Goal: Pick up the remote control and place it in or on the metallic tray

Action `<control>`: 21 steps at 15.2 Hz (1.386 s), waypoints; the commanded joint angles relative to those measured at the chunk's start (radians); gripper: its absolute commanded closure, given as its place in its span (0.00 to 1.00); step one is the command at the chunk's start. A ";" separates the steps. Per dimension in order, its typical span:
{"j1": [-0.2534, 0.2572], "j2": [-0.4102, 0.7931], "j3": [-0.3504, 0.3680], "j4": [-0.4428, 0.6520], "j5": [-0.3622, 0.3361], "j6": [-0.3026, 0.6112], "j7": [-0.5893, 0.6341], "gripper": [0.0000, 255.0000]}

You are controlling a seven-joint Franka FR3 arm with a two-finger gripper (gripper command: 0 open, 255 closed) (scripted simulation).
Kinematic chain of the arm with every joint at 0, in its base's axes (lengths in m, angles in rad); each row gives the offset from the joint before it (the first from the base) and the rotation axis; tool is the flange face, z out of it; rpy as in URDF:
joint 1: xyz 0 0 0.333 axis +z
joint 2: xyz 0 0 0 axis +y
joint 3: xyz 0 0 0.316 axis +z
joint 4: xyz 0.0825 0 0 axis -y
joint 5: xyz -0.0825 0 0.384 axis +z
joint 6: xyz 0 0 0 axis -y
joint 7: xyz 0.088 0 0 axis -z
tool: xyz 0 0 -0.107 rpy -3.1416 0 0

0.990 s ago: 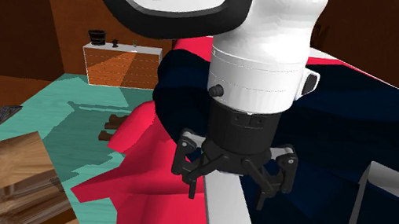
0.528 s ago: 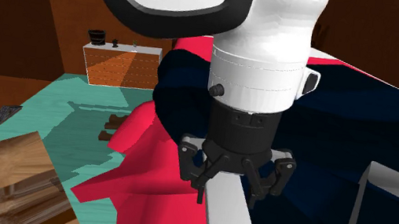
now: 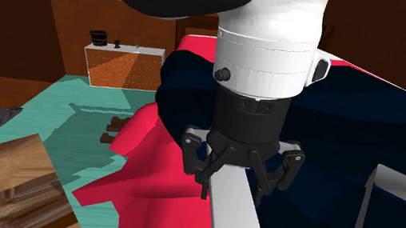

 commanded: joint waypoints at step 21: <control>0.004 -0.149 0.013 0.184 -0.143 -0.276 0.094 1.00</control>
